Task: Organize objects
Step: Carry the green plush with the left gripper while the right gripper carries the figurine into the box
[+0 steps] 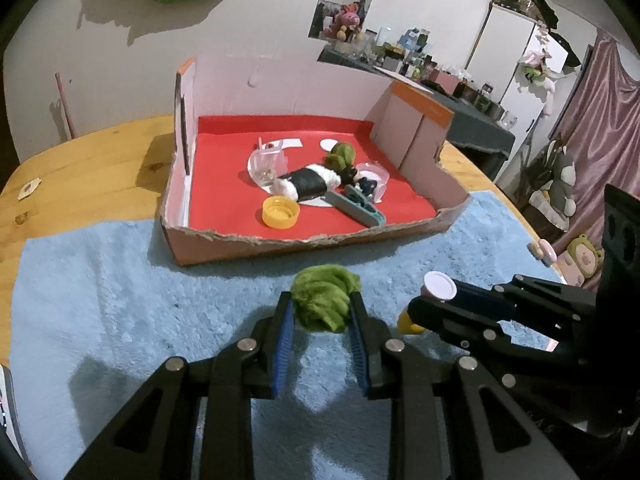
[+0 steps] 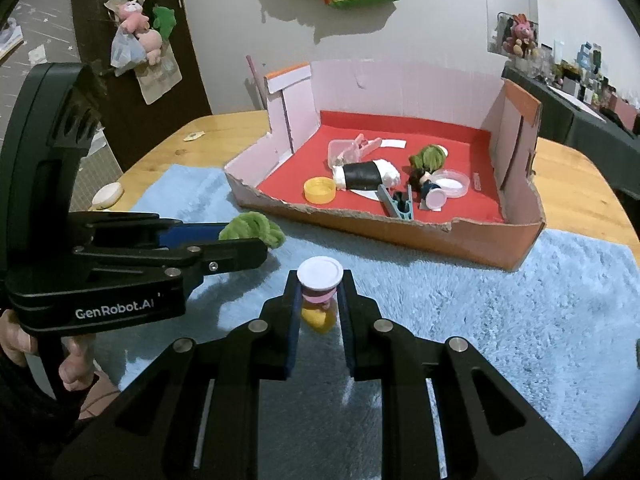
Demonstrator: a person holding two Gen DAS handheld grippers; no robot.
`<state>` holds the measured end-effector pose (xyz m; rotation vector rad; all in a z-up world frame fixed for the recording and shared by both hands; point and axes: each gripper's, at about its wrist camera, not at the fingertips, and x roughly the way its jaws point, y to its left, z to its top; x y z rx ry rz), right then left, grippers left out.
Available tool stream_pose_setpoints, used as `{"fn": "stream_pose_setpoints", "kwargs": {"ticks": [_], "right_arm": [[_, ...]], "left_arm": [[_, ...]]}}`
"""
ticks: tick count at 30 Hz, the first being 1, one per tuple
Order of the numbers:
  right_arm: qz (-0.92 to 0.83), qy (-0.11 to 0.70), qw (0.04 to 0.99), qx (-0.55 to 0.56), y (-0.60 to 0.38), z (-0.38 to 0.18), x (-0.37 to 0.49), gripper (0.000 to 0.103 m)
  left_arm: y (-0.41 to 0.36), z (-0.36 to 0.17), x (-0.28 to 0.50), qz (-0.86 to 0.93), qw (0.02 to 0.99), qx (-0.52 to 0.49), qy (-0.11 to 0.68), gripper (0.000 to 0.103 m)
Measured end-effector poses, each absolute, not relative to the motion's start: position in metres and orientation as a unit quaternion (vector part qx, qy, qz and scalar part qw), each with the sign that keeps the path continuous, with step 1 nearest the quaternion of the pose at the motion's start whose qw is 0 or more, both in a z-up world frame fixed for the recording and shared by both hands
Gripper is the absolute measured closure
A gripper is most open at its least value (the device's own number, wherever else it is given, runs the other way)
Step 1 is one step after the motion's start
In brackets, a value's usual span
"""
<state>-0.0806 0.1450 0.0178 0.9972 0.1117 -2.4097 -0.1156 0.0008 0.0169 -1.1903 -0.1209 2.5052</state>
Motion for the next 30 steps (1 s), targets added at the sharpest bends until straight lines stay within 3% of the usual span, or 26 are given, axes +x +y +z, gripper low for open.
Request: {"fn": "stream_pose_setpoints", "kwargs": {"ticks": [30], "right_arm": [[-0.898,0.034,0.272,0.345,0.145,0.056,-0.103,0.086]], "left_arm": [[0.0,0.046,-0.149,0.894,0.185,-0.406,-0.045,0.075]]}}
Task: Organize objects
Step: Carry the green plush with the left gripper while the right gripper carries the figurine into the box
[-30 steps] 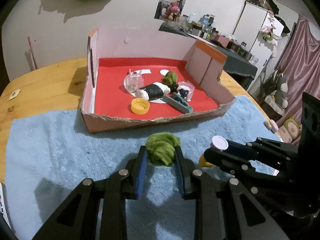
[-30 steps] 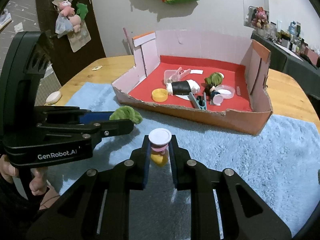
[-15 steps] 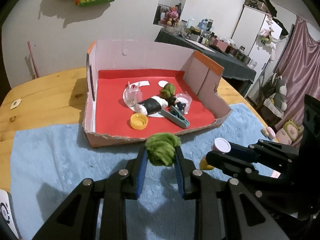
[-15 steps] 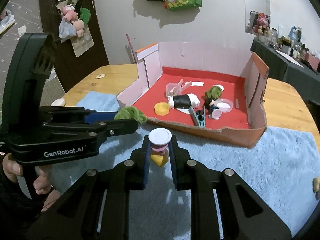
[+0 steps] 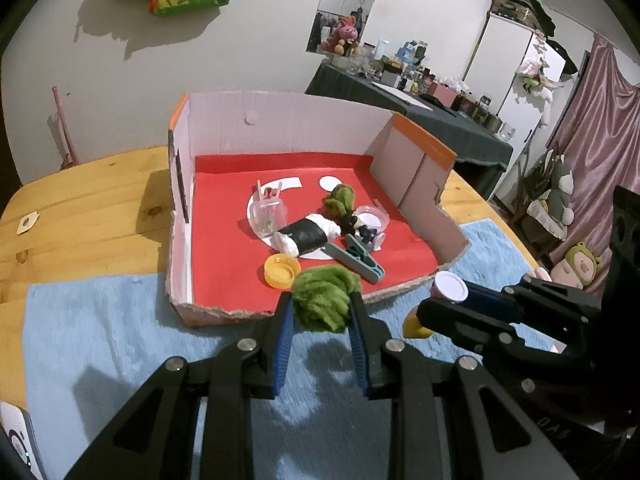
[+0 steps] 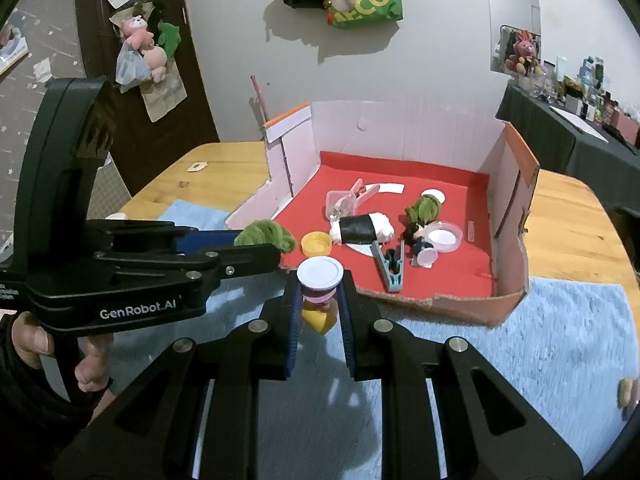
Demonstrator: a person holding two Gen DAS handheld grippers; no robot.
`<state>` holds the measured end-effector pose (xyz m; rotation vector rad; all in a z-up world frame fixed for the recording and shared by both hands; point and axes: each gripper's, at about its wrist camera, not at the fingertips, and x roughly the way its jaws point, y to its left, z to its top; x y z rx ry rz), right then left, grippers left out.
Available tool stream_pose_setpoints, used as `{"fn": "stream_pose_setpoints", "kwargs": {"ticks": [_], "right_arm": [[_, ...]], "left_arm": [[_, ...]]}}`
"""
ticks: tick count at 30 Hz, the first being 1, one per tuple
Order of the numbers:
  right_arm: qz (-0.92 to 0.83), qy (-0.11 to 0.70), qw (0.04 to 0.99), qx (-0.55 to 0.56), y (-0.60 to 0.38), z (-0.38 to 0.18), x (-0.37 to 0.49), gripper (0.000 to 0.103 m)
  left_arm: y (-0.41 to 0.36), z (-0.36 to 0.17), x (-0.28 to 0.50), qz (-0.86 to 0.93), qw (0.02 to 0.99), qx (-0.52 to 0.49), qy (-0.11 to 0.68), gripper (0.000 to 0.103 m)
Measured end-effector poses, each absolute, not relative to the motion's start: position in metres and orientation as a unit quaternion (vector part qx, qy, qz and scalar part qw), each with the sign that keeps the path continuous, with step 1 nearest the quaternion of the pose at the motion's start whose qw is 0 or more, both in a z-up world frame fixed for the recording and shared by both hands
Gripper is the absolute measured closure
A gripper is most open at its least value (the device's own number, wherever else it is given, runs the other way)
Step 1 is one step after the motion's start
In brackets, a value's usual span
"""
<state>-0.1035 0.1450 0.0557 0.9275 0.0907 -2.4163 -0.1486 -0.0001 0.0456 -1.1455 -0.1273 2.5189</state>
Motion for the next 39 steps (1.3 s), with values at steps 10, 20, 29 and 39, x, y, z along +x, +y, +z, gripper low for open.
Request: {"fn": "stream_pose_setpoints", "kwargs": {"ticks": [10,20,29,39], "right_arm": [[-0.898,0.033,0.274,0.343,0.142,0.062,-0.119,0.086],[-0.896,0.028,0.273,0.349,0.14,0.059,-0.145,0.086],[-0.889,0.021,0.275,0.365,0.137,0.044,-0.165,0.086],[-0.878,0.017,0.277,0.389,0.132,0.023,-0.179,0.086]], "left_arm": [[0.0,0.047,-0.158,0.893,0.184,-0.409,-0.045,0.075],[0.0,0.043,-0.18,0.889,0.181,-0.418,-0.045,0.075],[0.0,0.031,-0.194,0.883,0.178,-0.433,-0.041,0.075],[-0.001,0.018,-0.198,0.874,0.177,-0.452,-0.038,0.075]]}}
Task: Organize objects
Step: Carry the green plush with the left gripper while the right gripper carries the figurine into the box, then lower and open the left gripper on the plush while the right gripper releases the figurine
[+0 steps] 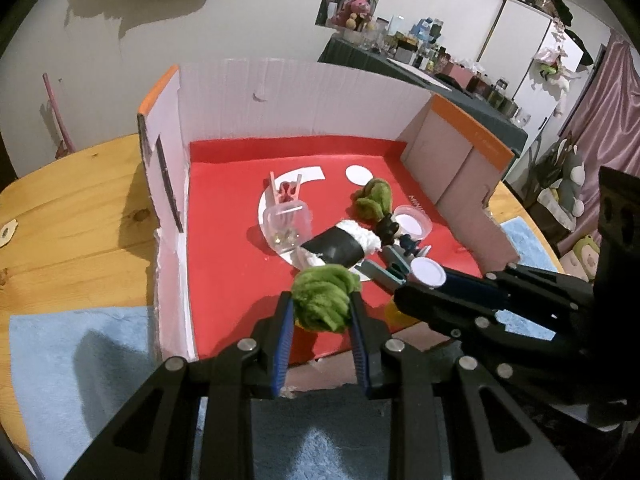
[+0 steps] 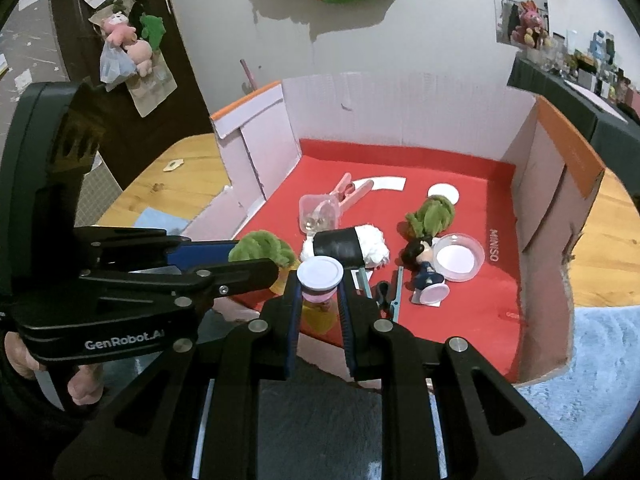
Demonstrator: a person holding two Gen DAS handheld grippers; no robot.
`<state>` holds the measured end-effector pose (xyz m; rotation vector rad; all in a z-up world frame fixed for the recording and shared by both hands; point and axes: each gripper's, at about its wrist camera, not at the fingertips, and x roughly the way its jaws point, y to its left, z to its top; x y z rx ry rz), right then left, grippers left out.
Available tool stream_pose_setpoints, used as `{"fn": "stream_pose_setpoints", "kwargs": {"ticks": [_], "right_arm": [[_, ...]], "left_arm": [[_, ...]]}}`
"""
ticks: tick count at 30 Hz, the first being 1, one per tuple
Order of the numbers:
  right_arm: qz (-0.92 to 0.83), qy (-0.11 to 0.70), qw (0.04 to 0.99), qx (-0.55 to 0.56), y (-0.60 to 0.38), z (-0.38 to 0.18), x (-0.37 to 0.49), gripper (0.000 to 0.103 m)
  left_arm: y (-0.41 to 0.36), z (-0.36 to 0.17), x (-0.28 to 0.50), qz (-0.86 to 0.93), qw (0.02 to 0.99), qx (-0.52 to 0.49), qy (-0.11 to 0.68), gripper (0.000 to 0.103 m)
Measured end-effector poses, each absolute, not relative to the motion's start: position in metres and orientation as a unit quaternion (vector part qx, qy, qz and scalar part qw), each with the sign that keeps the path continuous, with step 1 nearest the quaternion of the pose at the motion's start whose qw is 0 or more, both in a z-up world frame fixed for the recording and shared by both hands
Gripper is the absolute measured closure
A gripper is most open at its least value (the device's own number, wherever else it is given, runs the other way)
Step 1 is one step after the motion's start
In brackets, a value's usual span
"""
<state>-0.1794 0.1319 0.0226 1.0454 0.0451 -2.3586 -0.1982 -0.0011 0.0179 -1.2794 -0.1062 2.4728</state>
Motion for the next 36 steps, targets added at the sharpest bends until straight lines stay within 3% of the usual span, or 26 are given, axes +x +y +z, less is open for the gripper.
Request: {"fn": "stream_pose_setpoints", "kwargs": {"ticks": [36], "right_arm": [[-0.868,0.028,0.25,0.428,0.142,0.004,-0.202,0.086]], "left_arm": [[0.013,0.004,-0.203,0.857,0.199,-0.475,-0.028,0.075]]}}
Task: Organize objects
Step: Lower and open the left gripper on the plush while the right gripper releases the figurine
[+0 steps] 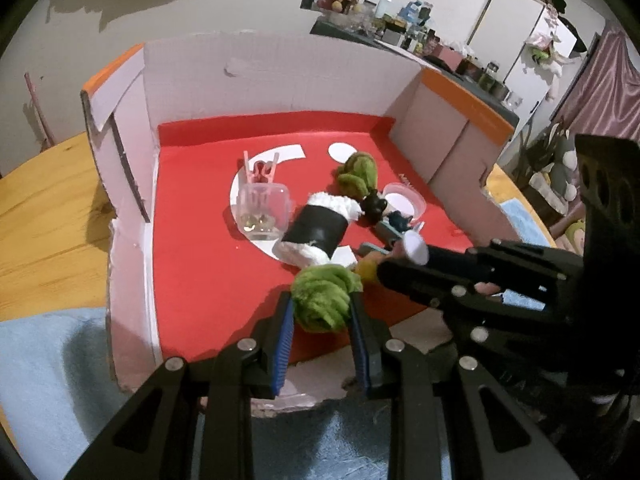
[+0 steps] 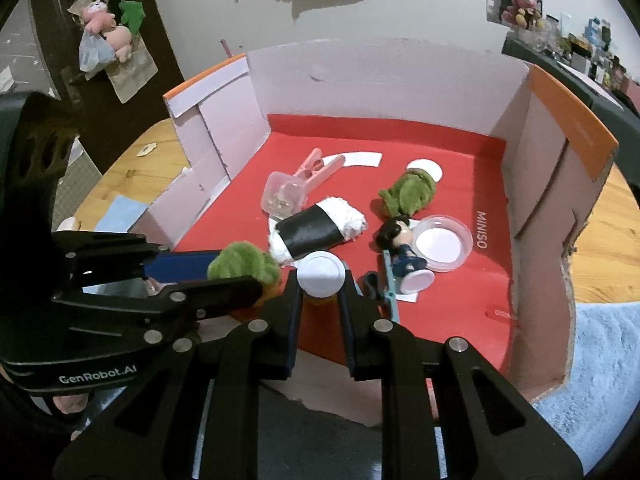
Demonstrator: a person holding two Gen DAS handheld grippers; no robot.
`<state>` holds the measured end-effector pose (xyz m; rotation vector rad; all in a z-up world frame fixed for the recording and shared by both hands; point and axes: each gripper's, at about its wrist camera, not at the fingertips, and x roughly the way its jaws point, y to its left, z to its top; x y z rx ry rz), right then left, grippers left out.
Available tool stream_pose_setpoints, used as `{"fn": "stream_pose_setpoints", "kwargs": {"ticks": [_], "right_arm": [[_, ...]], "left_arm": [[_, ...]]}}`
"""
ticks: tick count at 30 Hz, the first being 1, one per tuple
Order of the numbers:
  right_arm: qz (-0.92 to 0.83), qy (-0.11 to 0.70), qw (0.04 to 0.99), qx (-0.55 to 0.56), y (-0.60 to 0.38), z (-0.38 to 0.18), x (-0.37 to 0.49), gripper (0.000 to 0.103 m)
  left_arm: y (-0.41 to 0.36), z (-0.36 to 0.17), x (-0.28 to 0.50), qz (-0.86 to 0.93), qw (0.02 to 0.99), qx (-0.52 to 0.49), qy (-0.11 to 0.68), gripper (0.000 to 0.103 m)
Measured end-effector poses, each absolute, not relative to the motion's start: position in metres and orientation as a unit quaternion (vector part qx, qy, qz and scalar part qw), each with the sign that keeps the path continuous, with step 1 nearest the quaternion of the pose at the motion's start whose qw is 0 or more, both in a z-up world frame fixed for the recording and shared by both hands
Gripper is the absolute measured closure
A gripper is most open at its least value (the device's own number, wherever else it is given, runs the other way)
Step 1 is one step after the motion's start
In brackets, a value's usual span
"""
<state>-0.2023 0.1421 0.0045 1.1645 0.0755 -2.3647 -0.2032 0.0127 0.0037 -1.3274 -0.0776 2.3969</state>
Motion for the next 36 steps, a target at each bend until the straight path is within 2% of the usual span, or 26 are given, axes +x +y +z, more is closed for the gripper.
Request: {"fn": "stream_pose_setpoints", "kwargs": {"ticks": [16,36], "right_arm": [[-0.868,0.03,0.228,0.44,0.142,-0.007,-0.224,0.086],[-0.864,0.019,0.236,0.444,0.143,-0.011,-0.226,0.086]], "left_arm": [[0.001,-0.001,-0.238,0.863,0.166,-0.476,-0.039,0.074],[-0.001,-0.003,-0.24,0.864,0.166,-0.473,-0.047,0.073]]}}
